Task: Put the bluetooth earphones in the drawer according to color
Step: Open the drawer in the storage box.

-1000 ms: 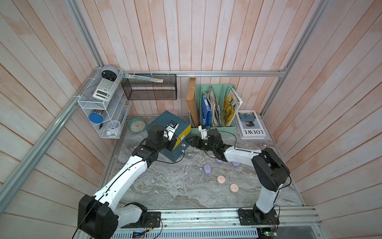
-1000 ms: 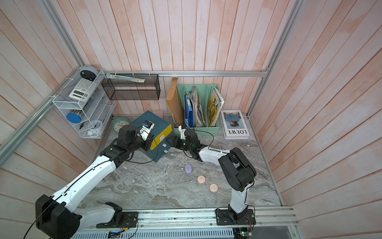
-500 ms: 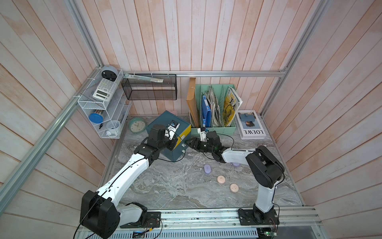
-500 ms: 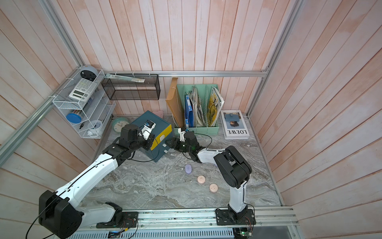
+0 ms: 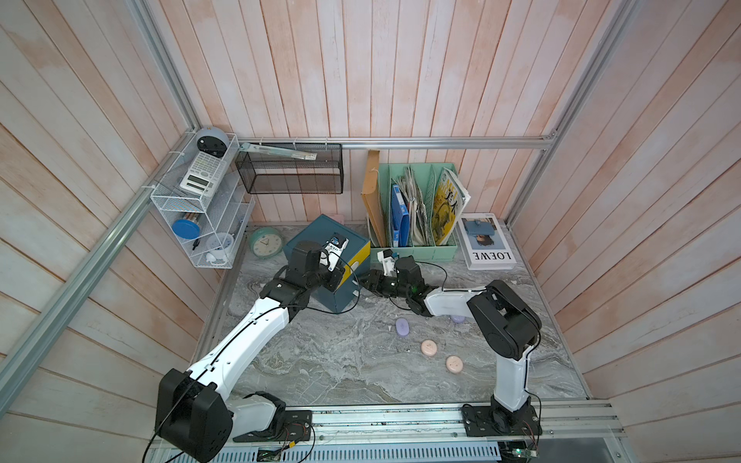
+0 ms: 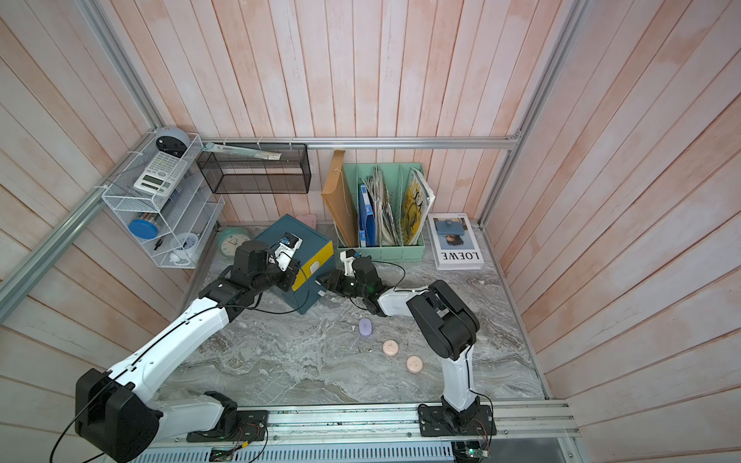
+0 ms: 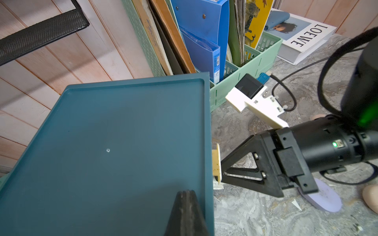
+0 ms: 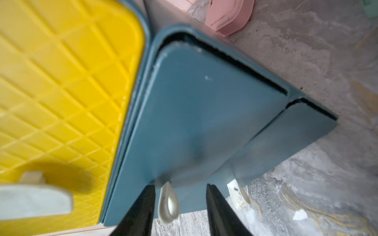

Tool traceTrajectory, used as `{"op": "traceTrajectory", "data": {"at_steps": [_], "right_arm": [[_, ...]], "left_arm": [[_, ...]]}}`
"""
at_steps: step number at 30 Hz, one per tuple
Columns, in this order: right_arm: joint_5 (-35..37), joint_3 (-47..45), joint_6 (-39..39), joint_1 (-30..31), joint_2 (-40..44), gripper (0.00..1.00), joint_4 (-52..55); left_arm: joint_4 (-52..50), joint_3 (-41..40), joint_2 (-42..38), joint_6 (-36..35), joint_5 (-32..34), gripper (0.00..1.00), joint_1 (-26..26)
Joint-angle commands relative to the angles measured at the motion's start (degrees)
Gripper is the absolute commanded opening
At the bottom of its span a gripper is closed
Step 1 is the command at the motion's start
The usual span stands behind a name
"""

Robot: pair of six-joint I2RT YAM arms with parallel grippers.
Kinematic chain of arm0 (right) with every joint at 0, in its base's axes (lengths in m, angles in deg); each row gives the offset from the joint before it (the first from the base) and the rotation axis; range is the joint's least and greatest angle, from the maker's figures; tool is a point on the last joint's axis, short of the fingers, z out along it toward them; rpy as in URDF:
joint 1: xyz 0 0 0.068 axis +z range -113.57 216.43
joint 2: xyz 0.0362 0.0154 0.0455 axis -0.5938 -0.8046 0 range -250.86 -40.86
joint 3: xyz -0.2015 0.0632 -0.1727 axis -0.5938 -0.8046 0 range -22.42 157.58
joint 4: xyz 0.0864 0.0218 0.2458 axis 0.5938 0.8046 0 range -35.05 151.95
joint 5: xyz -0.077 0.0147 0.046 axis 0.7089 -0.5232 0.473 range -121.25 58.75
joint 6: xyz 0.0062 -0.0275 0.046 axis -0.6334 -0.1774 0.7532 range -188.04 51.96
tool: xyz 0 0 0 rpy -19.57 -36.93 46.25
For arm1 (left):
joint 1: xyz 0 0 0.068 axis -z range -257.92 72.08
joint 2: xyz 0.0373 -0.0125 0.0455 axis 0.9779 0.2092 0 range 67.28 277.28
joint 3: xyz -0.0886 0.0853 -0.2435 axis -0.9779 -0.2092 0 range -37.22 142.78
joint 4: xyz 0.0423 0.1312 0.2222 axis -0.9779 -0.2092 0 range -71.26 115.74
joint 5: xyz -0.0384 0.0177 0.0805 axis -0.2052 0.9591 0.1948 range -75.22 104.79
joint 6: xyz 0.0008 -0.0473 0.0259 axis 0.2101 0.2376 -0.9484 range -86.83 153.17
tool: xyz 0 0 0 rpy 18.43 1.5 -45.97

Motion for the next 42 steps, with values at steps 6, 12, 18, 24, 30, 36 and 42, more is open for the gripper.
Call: {"op": "traceTrajectory", "data": {"at_steps": [6,12,18,24,30,36,42], "right_arm": [[-1.6,2.3,1.0,0.5,-1.2,0.32,-2.1],[-1.9,2.9,1.3,0.6,-1.7,0.18,-2.3],[-1.5,1.4,0.7,0.5,-0.6,0.03,-1.8],[-1.8,-0.6,-0.1,0.2,0.8,0.00,-0.9],[-0.7,-5.7,-1.6,-0.2,4.2,0.00,0.3],[0.2,-10.6,-2.4,-0.4,7.3,0.00,0.6],[1.4,-14.8,-1.9,-0.5,9.4,0.00,-0.9]], "left_arm": [[-0.5,0.5,0.6,-0.8,1.4,0.00,-0.1],[-0.5,0.5,0.2,-1.0,1.7,0.00,-0.1],[-0.4,0.3,0.2,-1.0,1.7,0.00,-0.1],[0.0,0.0,0.0,-1.1,2.6,0.00,-0.1],[-0.1,0.2,-0.1,-1.1,2.3,0.00,-0.1],[-0.1,0.2,-0.7,-1.1,2.0,0.00,-0.1],[-0.4,0.4,-0.9,-1.1,2.0,0.00,-0.1]]}}
